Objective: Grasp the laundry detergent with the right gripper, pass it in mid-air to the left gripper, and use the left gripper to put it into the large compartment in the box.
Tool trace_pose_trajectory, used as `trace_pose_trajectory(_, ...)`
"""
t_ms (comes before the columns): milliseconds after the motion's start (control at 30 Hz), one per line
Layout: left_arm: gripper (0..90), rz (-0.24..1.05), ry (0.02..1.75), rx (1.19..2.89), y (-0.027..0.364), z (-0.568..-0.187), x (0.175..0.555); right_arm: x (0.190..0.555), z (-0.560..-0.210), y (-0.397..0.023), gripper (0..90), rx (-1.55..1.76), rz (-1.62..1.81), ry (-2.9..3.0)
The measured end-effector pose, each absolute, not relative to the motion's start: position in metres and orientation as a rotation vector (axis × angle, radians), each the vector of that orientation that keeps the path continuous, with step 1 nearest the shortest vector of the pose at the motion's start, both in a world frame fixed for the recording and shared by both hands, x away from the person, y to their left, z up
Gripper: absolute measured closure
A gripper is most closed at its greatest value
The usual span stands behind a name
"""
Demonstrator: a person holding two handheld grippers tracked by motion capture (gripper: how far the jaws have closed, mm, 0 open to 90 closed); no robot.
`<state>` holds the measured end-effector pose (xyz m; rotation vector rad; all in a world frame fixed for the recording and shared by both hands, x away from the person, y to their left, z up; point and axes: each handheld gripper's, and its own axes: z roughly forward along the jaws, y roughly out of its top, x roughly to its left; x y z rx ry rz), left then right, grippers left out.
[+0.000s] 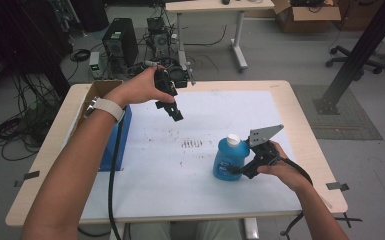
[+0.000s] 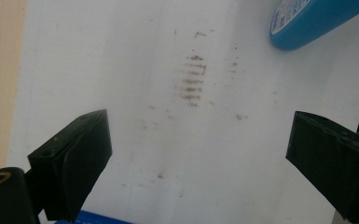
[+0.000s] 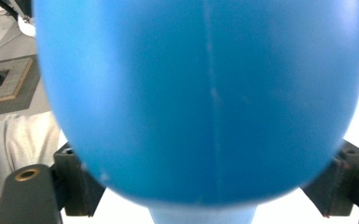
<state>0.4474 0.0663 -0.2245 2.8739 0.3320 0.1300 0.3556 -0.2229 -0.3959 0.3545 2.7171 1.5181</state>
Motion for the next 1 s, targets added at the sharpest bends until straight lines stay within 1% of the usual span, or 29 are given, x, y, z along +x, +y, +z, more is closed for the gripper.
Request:
trace_pose_trajectory(533,7.1,0.130,0.331,2.874,0.0663,-0.2250,0.4476,0.3565,-0.3953,-0.2238,22.0,0.354,1.524,2.709)
trace_pose_trajectory(667,7.2,0.130,0.329,2.874,0.0661,-0.2252,0.4476,0.3564,-0.3950,-0.2236,25.2,0.343,1.528,2.708)
trace_pose_trajectory(900,7.2,0.129,0.320,2.879,0.0648,-0.2255,0.4475,0.3568,-0.3949,-0.2236,28.1,0.333,1.532,2.710)
trace_pose_trajectory(1000,7.2,0.128,0.325,2.878,0.0648,-0.2258,0.4473,0.3562,-0.3945,-0.2238,31.1,0.325,1.534,2.707)
